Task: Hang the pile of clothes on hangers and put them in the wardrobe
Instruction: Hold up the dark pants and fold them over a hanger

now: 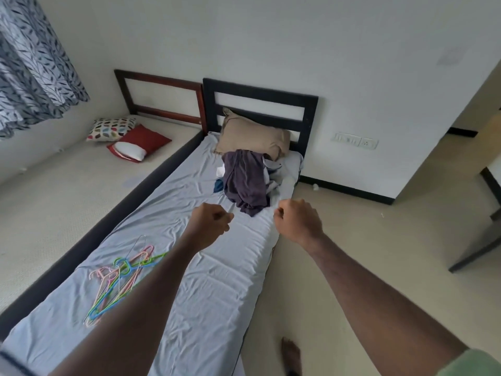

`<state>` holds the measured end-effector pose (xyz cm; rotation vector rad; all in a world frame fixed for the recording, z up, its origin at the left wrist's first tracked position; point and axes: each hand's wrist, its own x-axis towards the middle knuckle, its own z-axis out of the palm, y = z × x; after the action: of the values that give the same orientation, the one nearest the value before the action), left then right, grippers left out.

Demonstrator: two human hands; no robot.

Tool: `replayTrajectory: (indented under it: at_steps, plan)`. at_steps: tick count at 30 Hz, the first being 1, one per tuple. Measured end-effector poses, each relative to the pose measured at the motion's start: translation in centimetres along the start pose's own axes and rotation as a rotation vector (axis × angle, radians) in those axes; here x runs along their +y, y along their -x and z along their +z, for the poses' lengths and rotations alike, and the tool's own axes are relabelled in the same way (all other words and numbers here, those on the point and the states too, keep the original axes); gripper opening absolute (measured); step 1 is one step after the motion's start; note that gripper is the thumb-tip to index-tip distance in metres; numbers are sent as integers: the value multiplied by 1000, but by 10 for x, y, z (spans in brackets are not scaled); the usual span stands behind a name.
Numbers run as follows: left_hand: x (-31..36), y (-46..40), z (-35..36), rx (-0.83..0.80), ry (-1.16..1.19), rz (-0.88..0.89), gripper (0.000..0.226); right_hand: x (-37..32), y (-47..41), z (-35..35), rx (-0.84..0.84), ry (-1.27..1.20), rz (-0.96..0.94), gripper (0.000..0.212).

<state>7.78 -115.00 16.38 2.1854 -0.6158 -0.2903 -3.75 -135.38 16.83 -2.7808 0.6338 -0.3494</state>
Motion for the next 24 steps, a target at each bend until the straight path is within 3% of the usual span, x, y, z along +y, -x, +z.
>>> replayTrajectory:
  at_steps: [10, 24]
  plan:
    - [40, -170, 69, 64, -20, -144, 28, 106, -200, 20, -117, -29, -84, 24]
    - [16, -399, 97, 101, 55, -234, 33, 132, -414, 98, -215, -35, -132, 25]
